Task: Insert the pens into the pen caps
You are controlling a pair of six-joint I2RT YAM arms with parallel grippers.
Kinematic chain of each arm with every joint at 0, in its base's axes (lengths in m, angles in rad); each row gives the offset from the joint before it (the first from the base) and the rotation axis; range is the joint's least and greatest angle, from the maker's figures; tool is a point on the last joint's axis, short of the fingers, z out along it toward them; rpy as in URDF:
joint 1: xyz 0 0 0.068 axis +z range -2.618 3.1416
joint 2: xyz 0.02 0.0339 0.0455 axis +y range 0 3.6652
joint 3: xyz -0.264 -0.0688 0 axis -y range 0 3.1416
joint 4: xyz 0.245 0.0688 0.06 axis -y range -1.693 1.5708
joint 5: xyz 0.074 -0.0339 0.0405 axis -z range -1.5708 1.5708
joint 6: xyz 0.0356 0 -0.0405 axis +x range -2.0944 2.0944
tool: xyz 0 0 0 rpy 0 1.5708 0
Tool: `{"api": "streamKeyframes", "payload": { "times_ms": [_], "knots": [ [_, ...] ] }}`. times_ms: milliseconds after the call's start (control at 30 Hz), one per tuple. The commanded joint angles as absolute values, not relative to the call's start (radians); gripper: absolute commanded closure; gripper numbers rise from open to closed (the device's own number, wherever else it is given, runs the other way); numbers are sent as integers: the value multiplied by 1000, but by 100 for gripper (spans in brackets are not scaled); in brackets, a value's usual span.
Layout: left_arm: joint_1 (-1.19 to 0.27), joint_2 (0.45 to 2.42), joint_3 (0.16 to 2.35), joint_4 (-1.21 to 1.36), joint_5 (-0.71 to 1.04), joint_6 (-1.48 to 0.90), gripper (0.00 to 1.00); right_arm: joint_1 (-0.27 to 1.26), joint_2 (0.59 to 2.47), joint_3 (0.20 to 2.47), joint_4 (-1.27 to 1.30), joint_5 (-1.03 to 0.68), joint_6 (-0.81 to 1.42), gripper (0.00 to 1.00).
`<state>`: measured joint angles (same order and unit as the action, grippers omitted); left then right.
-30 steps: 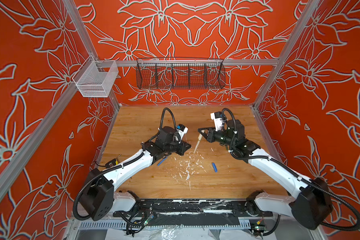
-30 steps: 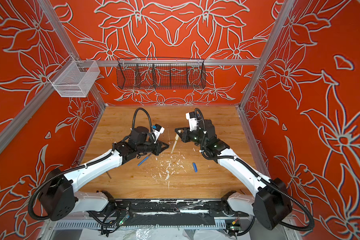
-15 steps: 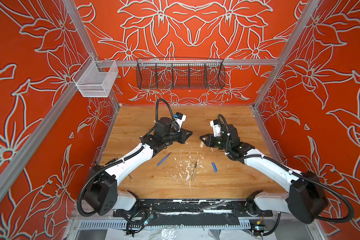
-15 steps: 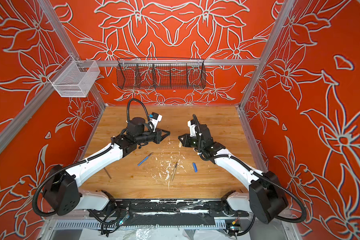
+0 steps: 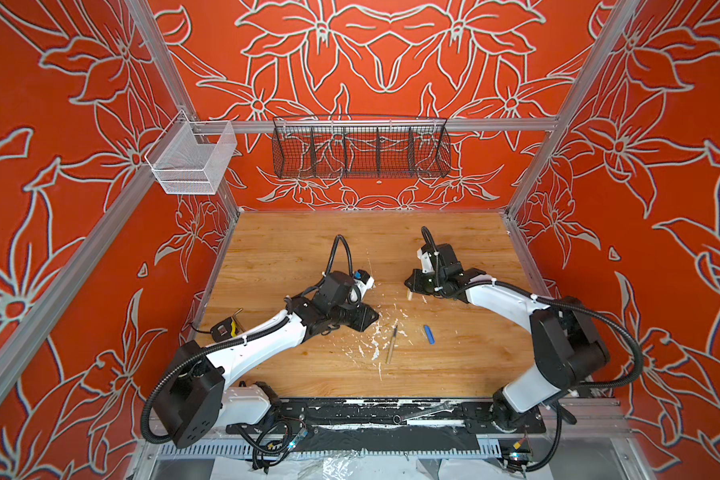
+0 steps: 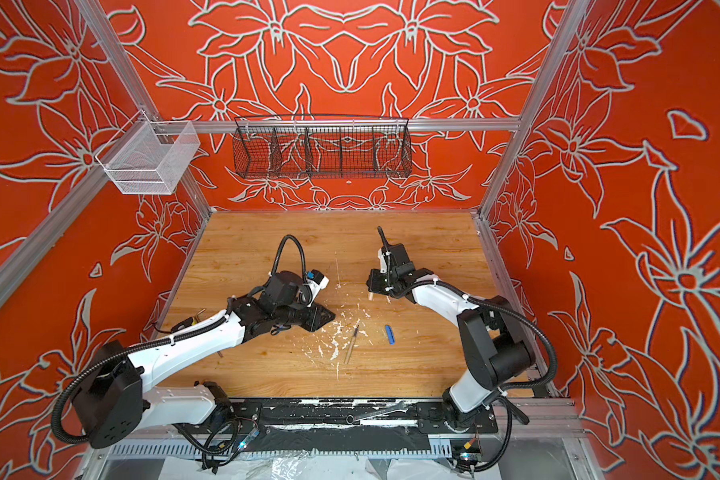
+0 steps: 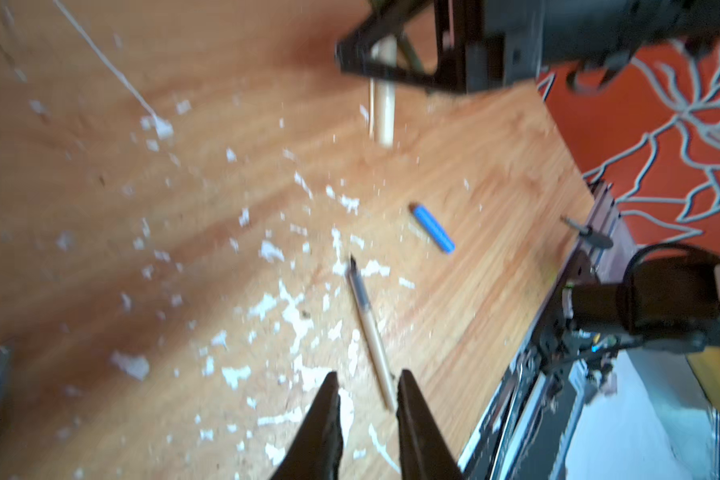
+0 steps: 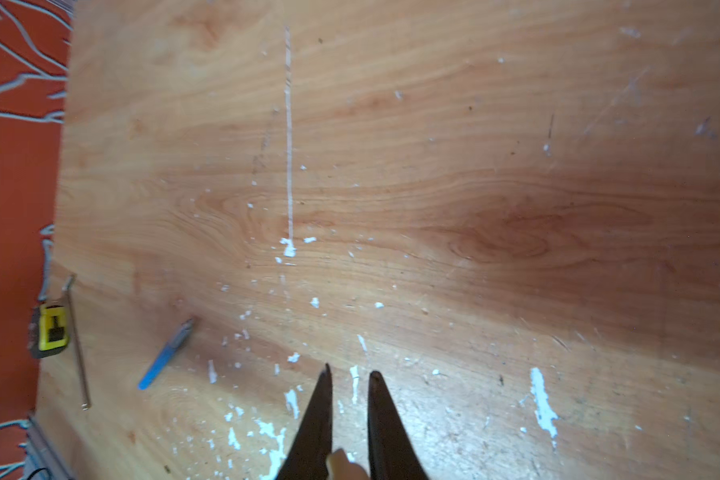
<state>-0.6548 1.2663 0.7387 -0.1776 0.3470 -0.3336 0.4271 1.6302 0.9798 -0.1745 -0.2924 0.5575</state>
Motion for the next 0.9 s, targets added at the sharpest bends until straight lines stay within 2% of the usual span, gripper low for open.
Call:
{"api": "streamKeyframes", "payload": {
  "times_ms": [0,300,667,867],
  "knots": [
    [-665,1213,696,-167,305,-378,74,431,1698,1038,-272,-268,511,95],
    [-823,1293,711,-159,221,-456,61,431,1772,1079,-284,-265,489,95],
    [-1045,1567,858,-263,72,-531,60,430,1715,1043,-289,-237,479,95],
    [-1066,1648,906,-323,34,-549,64,431,1673,1015,-284,-227,482,95]
  ]
}}
